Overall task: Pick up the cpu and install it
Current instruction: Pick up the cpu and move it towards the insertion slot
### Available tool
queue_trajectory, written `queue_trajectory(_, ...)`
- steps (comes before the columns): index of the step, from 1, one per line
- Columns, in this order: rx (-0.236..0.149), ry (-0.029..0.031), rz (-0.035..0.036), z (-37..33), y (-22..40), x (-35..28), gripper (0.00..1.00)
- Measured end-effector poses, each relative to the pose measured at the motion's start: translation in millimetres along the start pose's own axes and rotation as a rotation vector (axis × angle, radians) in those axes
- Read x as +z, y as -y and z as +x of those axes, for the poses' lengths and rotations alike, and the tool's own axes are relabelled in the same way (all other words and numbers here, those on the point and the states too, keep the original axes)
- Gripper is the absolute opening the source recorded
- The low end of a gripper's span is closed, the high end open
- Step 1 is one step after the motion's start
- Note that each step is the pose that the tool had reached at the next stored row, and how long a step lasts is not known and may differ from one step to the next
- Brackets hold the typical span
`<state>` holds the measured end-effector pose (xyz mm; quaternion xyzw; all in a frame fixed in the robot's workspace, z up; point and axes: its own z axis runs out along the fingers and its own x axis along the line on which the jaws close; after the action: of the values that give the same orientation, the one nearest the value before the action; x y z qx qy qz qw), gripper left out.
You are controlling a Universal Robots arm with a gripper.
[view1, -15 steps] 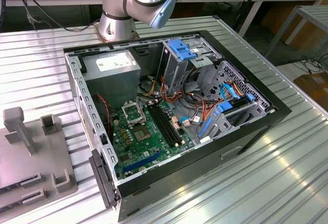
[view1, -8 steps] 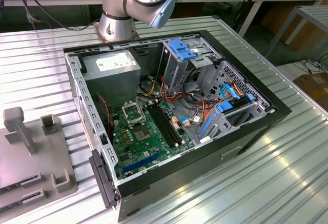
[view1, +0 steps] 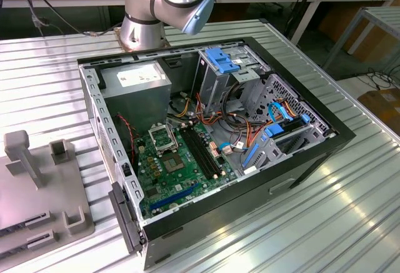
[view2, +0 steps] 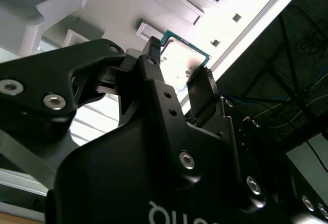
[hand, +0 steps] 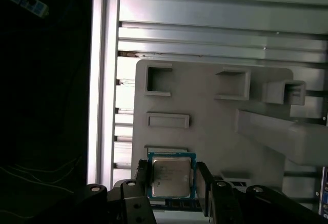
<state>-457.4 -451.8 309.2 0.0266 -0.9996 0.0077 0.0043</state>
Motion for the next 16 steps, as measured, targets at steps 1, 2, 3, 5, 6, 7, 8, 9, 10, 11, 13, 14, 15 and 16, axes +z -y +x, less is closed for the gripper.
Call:
queue_trajectory(1, 0.000, 0.0000, 0.0000, 0.0, 0.0, -0.5, 0.47)
queue_trajectory(2, 0.000, 0.0000, 0.0000, 0.0, 0.0, -0.9, 0.47)
queue_trajectory(3, 0.000, 0.0001, 0.0000, 0.0, 0.0, -1.3, 0.47)
queue_trajectory(5, 0.000, -0.0001, 0.0000, 0.0, 0.0, -2.3, 0.47)
queue_trajectory(6, 0.000, 0.0000, 0.0000, 0.0, 0.0, -2.7, 0.47)
queue_trajectory(7, 0.000, 0.0001, -0.0001, 0.0, 0.1, -3.0, 0.47)
queue_trajectory(8, 0.000, 0.0000, 0.0000, 0.0, 0.1, -3.5, 0.47)
queue_trajectory(9, 0.000, -0.0001, 0.0000, 0.0, 0.1, -3.9, 0.47)
queue_trajectory(10, 0.000, -0.0002, 0.0001, 0.0, 0.1, -4.4, 0.47)
queue_trajectory(11, 0.000, -0.0001, 0.0000, 0.0, 0.1, -4.9, 0.47)
queue_trajectory(13, 0.000, 0.0000, 0.0000, 0.1, 0.1, -6.0, 0.47)
queue_trajectory(14, 0.000, 0.0000, 0.0000, 0.1, 0.1, -6.4, 0.47)
queue_trajectory(15, 0.000, 0.0000, 0.0000, 0.1, 0.1, -6.9, 0.47)
queue_trajectory(16, 0.000, -0.0001, 0.0000, 0.1, 0.1, -7.4, 0.47)
